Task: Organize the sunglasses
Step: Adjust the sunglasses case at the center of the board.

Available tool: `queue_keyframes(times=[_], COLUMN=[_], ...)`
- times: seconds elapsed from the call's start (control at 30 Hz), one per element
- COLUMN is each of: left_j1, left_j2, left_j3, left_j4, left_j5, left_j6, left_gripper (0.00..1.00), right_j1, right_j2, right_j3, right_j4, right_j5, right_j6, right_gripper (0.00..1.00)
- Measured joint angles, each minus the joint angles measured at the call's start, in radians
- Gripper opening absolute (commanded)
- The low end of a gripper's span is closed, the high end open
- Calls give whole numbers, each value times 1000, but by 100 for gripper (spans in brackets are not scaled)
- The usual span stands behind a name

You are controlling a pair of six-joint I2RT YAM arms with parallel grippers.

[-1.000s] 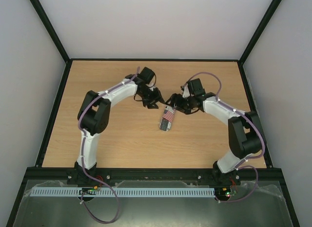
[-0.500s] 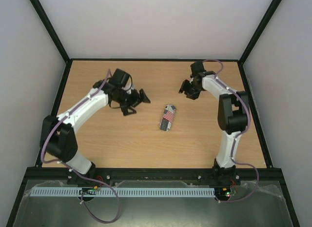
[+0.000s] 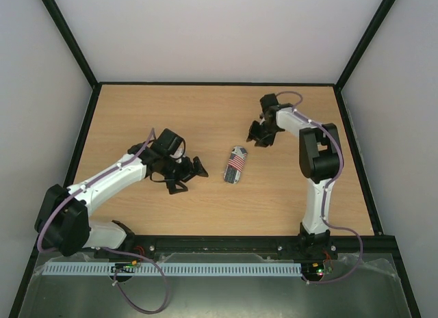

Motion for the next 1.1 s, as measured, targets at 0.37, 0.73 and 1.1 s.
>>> queue_keyframes(times=[0.37, 0.73, 1.1], left_j1=[-2, -17, -24], left_j2=[53, 56, 55], left_j3=[21, 24, 22], left_j4=[16, 21, 47], left_j5=[-8, -14, -20], left_j6=[13, 17, 9], left_gripper=[99, 99, 99], right_j1=[104, 116, 261], right_j2=[-87, -236, -518], right_j3=[-198, -376, -577], right_j4=[50, 64, 47], right_j5=[-30, -7, 45], right_j6=[5, 6, 55], right_gripper=[40, 37, 32])
